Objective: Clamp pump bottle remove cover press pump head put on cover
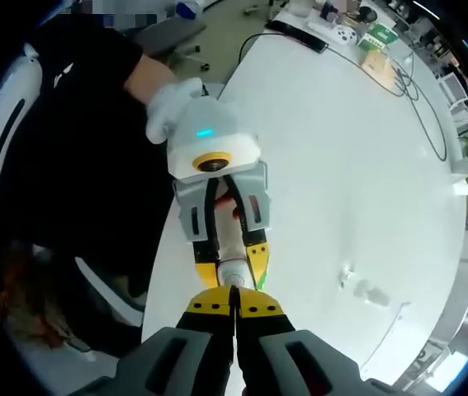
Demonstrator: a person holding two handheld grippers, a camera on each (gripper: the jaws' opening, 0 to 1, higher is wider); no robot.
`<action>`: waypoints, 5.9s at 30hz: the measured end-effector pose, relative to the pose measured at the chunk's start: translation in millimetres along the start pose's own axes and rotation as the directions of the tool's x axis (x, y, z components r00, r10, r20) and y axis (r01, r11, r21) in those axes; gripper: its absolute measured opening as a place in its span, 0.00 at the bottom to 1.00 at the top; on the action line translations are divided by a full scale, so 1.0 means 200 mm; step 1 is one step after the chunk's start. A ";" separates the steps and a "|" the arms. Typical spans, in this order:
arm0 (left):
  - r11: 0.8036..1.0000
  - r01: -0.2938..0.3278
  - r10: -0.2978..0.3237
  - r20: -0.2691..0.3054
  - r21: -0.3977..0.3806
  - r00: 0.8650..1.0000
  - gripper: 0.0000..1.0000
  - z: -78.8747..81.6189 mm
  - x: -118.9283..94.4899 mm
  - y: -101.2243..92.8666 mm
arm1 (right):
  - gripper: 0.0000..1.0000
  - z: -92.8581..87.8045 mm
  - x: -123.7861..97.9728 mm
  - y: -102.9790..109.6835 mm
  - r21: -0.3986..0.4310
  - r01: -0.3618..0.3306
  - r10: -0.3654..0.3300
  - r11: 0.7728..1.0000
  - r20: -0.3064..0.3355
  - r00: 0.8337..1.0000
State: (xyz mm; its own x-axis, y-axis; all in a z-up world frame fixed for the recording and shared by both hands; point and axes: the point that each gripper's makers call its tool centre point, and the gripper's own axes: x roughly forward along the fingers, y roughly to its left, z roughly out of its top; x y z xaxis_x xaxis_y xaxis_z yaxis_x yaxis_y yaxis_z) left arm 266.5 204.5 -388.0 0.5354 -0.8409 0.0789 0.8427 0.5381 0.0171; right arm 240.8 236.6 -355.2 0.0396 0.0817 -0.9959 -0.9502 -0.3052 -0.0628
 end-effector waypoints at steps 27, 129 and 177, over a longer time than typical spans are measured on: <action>1.000 -0.001 0.001 0.000 0.000 1.000 0.14 0.00 0.00 0.00 | 0.00 0.00 0.02 0.00 0.001 0.000 0.000 1.000 -0.017 1.000; 1.000 -0.002 0.002 0.000 -0.001 1.000 0.14 0.00 0.00 0.00 | 0.00 0.00 0.00 0.00 -0.033 -0.007 0.007 0.999 -0.016 1.000; 1.000 -0.006 0.006 -0.001 -0.006 1.000 0.14 0.00 0.00 0.00 | 0.00 0.00 0.04 0.00 0.053 -0.014 0.015 0.999 -0.027 1.000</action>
State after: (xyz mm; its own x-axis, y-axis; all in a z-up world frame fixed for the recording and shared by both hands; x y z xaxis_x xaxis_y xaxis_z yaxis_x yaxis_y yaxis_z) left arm 267.5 204.4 -387.9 0.5401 -0.8380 0.0775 0.8400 0.5424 0.0106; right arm 240.6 236.5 -362.8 0.0335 0.0512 -0.9981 -0.9657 -0.2557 -0.0455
